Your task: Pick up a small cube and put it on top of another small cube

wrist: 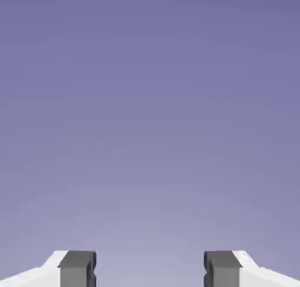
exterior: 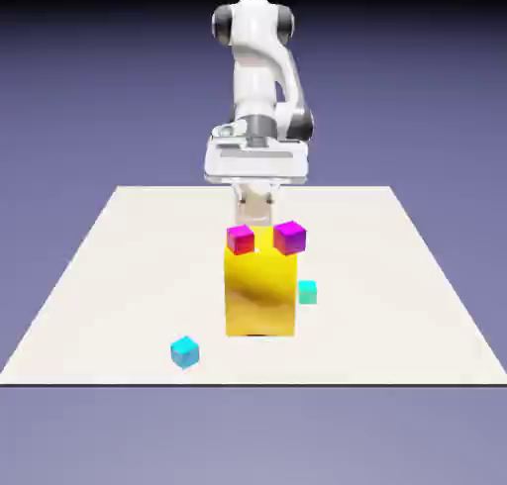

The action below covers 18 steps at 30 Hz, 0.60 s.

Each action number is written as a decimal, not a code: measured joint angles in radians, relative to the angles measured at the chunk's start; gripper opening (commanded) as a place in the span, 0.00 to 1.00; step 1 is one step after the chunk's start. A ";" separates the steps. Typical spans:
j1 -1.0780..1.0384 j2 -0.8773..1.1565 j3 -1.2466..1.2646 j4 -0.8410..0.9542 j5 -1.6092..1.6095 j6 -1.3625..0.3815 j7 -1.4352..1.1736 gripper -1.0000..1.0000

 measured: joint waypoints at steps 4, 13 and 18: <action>-0.021 0.145 -0.033 0.105 0.046 -0.124 0.036 0.50; -0.074 0.471 -0.108 0.343 0.151 -0.404 0.118 0.50; -0.096 0.652 -0.149 0.475 0.208 -0.560 0.163 0.50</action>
